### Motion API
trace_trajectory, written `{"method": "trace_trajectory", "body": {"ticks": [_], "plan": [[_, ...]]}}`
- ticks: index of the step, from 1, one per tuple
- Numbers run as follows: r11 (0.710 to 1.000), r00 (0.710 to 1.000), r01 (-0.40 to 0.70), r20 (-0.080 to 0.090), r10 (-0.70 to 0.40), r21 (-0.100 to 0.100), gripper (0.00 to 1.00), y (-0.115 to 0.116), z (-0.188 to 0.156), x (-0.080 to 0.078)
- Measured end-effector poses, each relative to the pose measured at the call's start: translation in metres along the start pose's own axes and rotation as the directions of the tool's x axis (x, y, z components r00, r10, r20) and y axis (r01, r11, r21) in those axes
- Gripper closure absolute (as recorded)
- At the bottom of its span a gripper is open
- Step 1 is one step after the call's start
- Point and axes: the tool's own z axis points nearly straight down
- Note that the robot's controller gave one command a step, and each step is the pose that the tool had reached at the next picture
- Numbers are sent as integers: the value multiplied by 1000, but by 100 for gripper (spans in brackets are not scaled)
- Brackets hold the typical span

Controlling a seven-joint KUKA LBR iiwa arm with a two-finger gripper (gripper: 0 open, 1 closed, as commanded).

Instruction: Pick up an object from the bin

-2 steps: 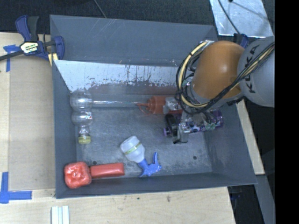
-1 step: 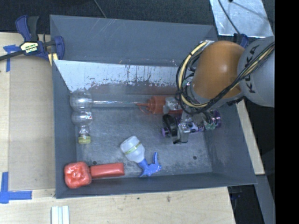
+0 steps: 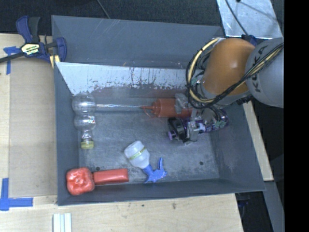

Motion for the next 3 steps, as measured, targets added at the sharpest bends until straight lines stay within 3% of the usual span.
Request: {"method": "trace_trajectory", "body": {"ticks": [1,2,3], "plan": [[1000,1000,-8,-3,8,0,0,-11,12,-5],[999,999,-34,6,34,-5,100,-18,25,-3],[999,999,-34,5,34,-3,0,-19,26,-2]]}}
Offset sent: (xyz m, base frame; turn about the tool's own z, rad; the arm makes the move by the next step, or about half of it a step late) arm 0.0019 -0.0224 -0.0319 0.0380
